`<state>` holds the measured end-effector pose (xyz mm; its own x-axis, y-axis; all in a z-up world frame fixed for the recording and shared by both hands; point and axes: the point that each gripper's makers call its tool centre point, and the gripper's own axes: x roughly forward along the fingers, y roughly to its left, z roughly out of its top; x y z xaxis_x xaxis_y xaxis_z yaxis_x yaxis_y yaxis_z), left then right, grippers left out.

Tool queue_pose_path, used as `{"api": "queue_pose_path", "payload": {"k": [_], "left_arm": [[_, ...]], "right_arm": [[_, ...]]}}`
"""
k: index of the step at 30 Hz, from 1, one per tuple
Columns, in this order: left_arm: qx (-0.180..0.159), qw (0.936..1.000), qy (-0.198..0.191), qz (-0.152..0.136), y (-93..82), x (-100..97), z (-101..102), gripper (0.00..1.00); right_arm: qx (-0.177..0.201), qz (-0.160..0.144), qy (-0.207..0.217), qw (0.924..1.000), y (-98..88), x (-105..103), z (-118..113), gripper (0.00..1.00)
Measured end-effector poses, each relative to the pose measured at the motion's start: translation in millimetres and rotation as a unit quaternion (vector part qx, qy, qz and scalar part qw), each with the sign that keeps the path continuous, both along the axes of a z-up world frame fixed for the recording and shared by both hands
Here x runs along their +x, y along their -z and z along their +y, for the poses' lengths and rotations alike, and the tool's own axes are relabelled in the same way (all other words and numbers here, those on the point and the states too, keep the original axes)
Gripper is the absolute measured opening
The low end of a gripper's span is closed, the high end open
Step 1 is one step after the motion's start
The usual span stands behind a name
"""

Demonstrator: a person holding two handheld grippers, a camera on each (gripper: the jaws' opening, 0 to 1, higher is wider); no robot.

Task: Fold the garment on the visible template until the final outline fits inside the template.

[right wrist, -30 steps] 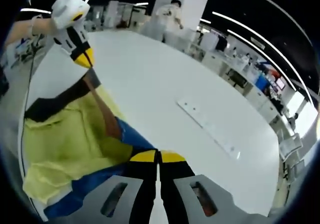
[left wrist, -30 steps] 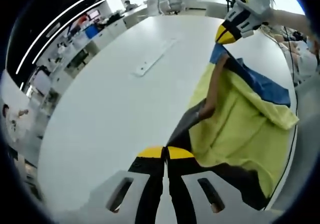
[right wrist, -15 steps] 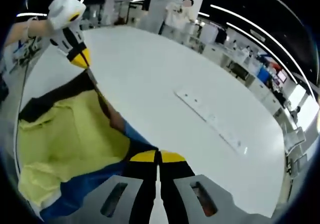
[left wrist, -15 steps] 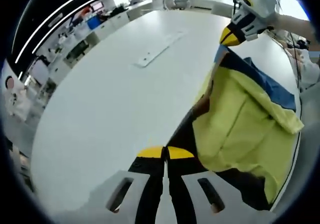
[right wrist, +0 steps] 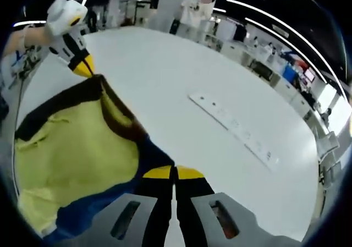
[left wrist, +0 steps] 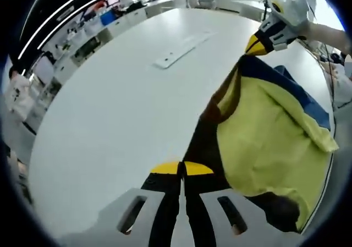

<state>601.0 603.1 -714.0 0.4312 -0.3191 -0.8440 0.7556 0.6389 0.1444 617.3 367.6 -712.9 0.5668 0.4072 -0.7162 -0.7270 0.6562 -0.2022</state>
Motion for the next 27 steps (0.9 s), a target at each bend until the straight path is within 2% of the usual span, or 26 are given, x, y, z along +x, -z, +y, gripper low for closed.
{"api": "queue_pose_path", "payload": {"k": [5, 7, 15, 21, 27], "left_arm": [[0.006, 1.0, 0.001, 0.004, 12.1, 22.7, 2, 0.0], [0.006, 1.0, -0.001, 0.005, 12.2, 17.4, 5, 0.0], [0.014, 0.9999, -0.003, 0.002, 26.6, 35.2, 4, 0.0], [0.026, 0.9996, 0.001, -0.005, 27.1, 34.4, 6, 0.0], [0.029, 0.9995, -0.006, -0.006, 28.3, 14.9, 0, 0.0]], "right_arm": [[-0.003, 0.005, 0.006, 1.0, 4.9, 5, -1, 0.01], [-0.005, 0.006, 0.008, 0.9999, 8.0, 8, -1, 0.01], [-0.01, 0.013, 0.016, 0.9997, 17.4, 14, -4, 0.01], [-0.014, 0.018, 0.022, 0.9995, 27.9, 21, -2, 0.01], [-0.031, 0.023, 0.019, 0.9991, 38.4, 28, -1, 0.01]]}}
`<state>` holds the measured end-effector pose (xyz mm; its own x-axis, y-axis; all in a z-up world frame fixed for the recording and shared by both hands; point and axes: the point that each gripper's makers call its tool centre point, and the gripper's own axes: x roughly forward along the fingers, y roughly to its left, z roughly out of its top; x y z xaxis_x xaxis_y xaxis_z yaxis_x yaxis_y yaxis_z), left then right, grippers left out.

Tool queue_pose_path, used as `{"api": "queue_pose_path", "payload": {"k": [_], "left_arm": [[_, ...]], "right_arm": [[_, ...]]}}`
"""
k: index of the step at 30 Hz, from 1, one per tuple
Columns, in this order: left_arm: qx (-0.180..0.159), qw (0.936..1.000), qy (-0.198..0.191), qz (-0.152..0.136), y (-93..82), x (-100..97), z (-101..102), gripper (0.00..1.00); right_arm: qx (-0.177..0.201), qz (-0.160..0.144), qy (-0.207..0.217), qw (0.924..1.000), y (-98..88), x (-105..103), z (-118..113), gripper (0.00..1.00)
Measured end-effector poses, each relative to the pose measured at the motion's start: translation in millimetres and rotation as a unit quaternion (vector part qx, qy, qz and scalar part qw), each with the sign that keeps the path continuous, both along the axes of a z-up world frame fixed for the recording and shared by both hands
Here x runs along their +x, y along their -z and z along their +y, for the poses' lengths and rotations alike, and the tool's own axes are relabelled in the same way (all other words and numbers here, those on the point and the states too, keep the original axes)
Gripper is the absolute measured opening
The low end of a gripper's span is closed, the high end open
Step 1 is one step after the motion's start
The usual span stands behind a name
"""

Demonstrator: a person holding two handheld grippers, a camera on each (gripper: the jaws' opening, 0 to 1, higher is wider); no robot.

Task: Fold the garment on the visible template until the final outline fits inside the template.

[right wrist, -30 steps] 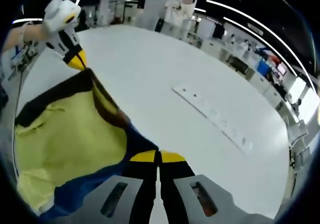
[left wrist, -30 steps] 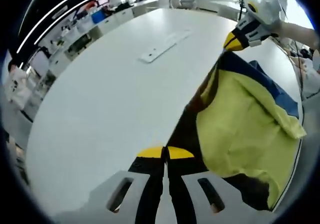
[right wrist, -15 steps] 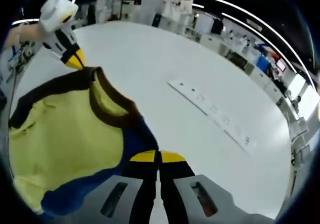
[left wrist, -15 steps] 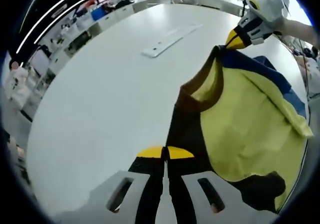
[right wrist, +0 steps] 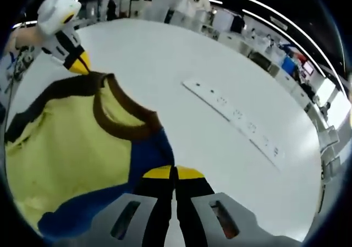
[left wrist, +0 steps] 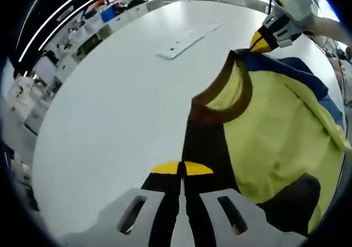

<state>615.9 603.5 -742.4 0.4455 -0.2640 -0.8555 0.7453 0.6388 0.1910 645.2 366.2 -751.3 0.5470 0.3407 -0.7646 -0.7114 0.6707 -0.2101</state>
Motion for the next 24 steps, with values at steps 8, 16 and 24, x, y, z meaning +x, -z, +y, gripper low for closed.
{"api": "queue_pose_path", "payload": {"k": [8, 16, 24], "left_arm": [[0.002, 0.9999, -0.01, 0.002, 8.3, 9.7, 1, 0.0], [-0.01, 0.9998, -0.013, -0.011, 14.4, 17.1, -1, 0.0], [-0.016, 0.9997, -0.015, -0.011, 15.3, 21.9, -2, 0.0]], "right_arm": [[-0.003, 0.005, 0.011, 0.9999, 8.4, 8, -1, 0.01], [0.006, 0.006, 0.018, 0.9998, 7.7, 17, -1, 0.02], [0.008, -0.005, 0.027, 0.9996, 6.2, 23, -3, 0.07]]}}
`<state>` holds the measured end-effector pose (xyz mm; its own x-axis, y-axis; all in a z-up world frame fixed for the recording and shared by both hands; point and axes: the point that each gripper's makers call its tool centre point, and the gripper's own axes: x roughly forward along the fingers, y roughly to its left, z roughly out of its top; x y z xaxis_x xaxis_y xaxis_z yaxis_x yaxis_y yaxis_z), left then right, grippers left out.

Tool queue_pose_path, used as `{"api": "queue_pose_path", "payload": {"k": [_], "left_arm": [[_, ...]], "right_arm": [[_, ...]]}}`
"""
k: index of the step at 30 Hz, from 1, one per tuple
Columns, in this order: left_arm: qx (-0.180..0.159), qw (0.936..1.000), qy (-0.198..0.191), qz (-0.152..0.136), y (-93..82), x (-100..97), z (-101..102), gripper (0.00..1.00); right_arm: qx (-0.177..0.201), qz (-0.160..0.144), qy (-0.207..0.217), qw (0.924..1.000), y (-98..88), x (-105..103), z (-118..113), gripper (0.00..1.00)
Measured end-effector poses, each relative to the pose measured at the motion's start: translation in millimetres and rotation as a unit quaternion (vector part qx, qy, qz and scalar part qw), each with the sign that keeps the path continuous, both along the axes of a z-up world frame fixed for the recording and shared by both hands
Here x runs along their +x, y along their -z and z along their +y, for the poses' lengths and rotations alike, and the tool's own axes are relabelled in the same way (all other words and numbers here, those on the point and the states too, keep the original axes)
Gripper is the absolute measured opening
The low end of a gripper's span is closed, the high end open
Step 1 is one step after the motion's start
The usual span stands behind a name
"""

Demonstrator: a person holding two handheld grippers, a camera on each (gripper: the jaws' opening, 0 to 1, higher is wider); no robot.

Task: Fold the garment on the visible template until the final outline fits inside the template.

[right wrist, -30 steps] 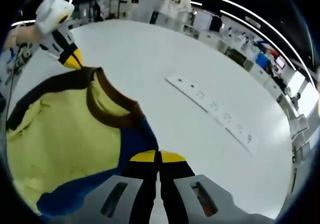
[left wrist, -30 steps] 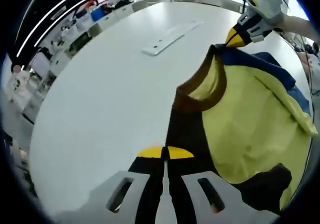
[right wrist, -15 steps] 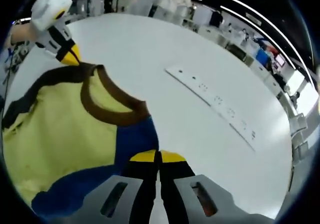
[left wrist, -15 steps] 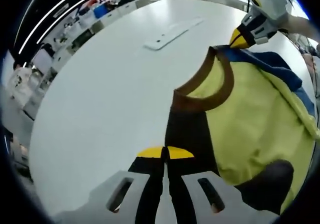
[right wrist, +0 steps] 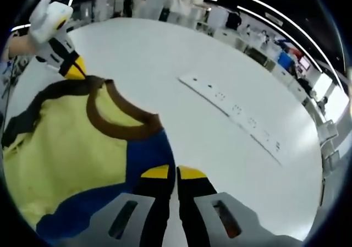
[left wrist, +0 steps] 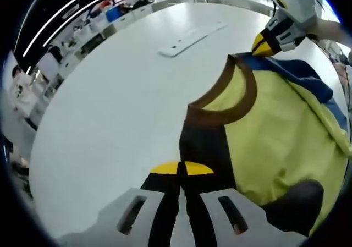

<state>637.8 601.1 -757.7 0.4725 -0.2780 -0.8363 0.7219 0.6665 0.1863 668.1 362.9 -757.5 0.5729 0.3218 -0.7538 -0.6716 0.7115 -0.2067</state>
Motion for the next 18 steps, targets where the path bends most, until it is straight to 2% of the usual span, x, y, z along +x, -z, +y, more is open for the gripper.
{"api": "queue_pose_path", "payload": {"k": [6, 13, 16, 18], "left_arm": [[-0.005, 0.9999, 0.004, -0.014, -4.2, 8.9, -3, 0.02], [-0.011, 0.9996, 0.011, -0.024, -16.2, 8.6, -12, 0.04], [-0.018, 0.9992, 0.015, -0.034, -25.4, 5.3, -18, 0.07], [-0.031, 0.9984, 0.016, -0.043, -29.3, 5.6, -22, 0.1]], "right_arm": [[0.012, -0.007, 0.005, 0.9999, -3.4, 0, 0, 0.1], [0.034, -0.009, 0.003, 0.9994, -13.3, -8, 6, 0.14], [0.046, -0.02, 0.001, 0.9987, -22.6, -18, 10, 0.17], [0.061, -0.025, 0.003, 0.9978, -29.1, -15, 12, 0.18]]}}
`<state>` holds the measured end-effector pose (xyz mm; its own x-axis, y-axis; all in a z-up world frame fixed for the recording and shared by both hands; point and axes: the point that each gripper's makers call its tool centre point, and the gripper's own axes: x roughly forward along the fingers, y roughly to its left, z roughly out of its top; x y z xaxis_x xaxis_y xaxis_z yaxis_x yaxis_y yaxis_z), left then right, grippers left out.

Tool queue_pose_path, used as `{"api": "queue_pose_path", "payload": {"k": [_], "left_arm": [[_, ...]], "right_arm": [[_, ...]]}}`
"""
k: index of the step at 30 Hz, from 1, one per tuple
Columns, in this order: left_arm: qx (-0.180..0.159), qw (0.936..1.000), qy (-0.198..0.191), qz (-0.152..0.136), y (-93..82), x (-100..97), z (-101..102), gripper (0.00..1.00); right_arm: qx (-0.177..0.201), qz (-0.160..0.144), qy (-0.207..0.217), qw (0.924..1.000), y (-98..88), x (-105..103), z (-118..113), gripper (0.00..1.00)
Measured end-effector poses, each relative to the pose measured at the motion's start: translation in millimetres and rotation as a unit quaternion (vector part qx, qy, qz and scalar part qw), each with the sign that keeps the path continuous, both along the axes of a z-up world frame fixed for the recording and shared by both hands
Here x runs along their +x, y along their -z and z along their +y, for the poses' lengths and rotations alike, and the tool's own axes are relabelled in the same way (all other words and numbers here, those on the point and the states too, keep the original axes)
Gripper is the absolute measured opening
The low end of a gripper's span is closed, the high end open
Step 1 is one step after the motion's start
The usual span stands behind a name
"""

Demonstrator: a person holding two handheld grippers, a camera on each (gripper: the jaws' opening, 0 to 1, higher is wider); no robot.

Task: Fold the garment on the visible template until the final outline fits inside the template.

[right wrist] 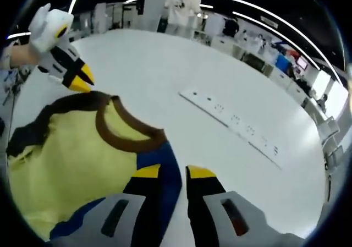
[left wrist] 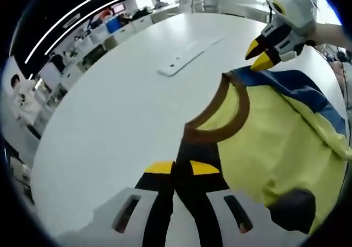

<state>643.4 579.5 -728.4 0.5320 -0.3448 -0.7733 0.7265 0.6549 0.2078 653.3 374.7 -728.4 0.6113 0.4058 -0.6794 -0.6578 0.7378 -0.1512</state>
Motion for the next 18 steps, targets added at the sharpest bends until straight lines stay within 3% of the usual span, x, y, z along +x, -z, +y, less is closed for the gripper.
{"api": "queue_pose_path", "payload": {"k": [7, 18], "left_arm": [[-0.005, 1.0, 0.006, 0.003, -7.3, -7.5, -1, 0.16], [-0.022, 0.9995, 0.021, -0.012, -28.3, -24.6, -7, 0.25]], "right_arm": [[0.002, -0.003, -0.018, 0.9998, -7.9, -11, 8, 0.3], [0.014, 0.002, -0.037, 0.9992, -19.3, -34, 14, 0.39]]}}
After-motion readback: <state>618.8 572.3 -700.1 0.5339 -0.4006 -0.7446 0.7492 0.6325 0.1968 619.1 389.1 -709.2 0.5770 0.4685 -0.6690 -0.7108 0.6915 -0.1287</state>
